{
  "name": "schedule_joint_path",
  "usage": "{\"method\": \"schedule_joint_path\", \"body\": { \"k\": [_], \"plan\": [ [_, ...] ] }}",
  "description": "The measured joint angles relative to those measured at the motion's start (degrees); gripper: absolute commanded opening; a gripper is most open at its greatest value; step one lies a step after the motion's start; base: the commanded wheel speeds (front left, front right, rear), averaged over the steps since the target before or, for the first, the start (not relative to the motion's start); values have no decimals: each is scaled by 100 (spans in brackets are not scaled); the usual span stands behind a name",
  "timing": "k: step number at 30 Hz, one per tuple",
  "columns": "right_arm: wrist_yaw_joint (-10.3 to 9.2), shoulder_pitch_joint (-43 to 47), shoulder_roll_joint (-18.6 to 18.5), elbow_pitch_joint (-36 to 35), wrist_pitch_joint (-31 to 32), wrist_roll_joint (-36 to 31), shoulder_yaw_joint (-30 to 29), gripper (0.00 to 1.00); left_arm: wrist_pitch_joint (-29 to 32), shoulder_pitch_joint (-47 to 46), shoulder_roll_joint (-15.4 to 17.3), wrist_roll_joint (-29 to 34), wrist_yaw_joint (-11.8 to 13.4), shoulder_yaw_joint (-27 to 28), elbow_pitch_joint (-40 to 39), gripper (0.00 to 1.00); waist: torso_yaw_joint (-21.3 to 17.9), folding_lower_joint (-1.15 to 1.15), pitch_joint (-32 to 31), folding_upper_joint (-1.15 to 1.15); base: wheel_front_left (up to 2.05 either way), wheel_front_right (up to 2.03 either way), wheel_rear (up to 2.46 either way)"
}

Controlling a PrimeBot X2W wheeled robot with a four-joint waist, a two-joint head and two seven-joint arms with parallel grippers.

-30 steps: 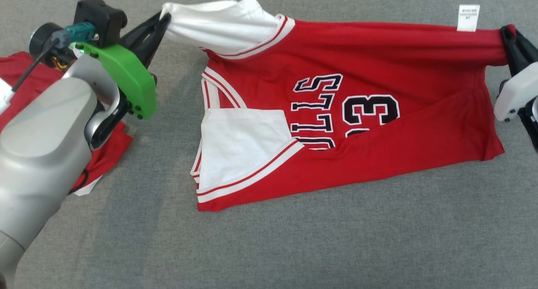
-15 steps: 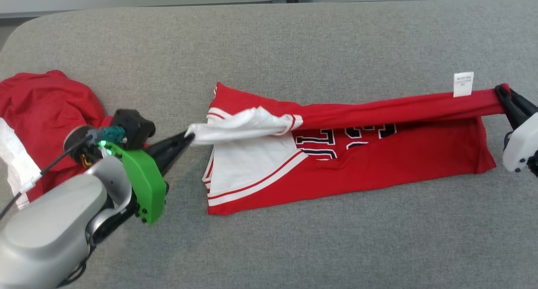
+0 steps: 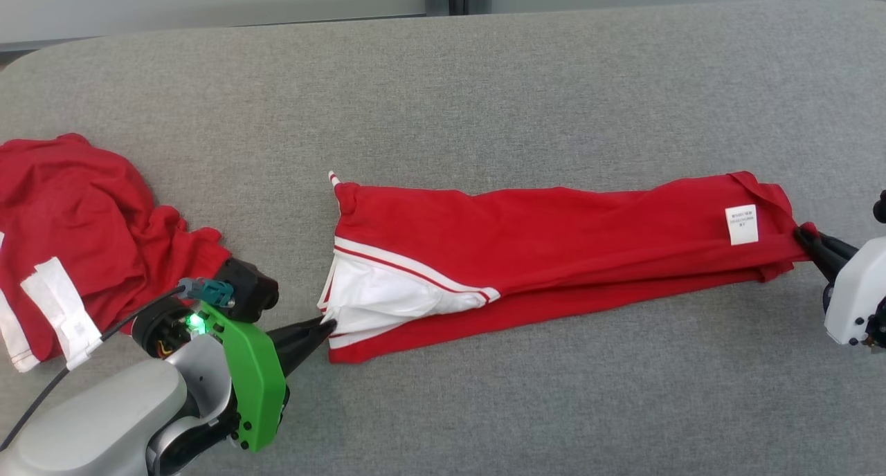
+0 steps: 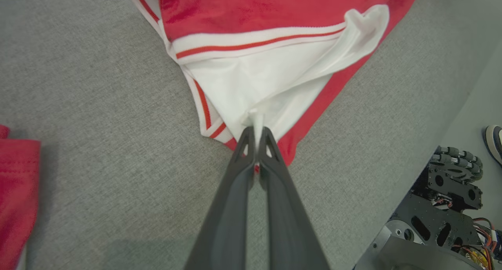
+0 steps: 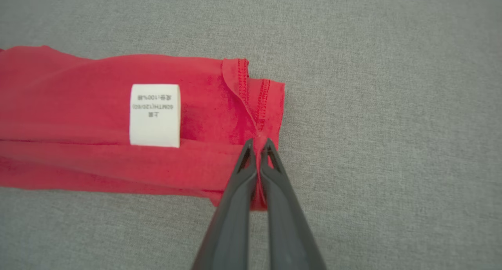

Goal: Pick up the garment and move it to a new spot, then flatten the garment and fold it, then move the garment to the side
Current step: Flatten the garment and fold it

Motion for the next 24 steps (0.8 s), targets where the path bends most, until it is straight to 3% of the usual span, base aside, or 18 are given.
{"method": "schedule_joint_path", "body": {
  "k": [2, 3, 4, 5, 6, 7, 15, 24],
  "plan": [
    [0, 62, -44, -45, 123, 80, 20, 0, 88, 45, 0, -56, 0, -7, 14, 0, -31, 0, 5, 0, 0, 0, 0],
    [0, 97, -45, -56, 167, 104, 30, 61, 135, 62, -1, -81, 0, -13, 16, 0, -46, 0, 5, 0, 0, 0, 0],
    [0, 118, -44, -63, 218, 148, 31, 100, 168, 76, -3, -97, 0, -15, 18, 0, -57, 0, 4, 0, 0, 0, 0],
    [0, 138, -45, -69, 259, 205, 22, 100, 202, 105, -7, -114, 0, -15, 13, 37, -71, 0, 0, 0, 0, 0, 0],
    [0, 157, -49, -63, 294, 238, -1, 100, 230, 138, -10, -122, 0, -22, 14, 89, -84, 0, -4, 0, 0, 0, 0],
    [-1, 172, -60, -48, 354, 272, -19, 100, 237, 162, -11, -122, 1, -26, 16, 100, -93, 0, -9, 0, 0, 0, 0],
    [-2, 199, -197, 142, 324, 153, -423, 100, 30, 249, -56, -197, 68, 88, 42, 100, -171, 0, -96, 0, 0, 0, 0],
    [-2, 65, 301, -172, -886, -520, -970, 100, -1684, 282, -428, -548, 604, 1179, 135, 100, -220, 0, -265, 0, 0, 0, 0]
  ]
}}
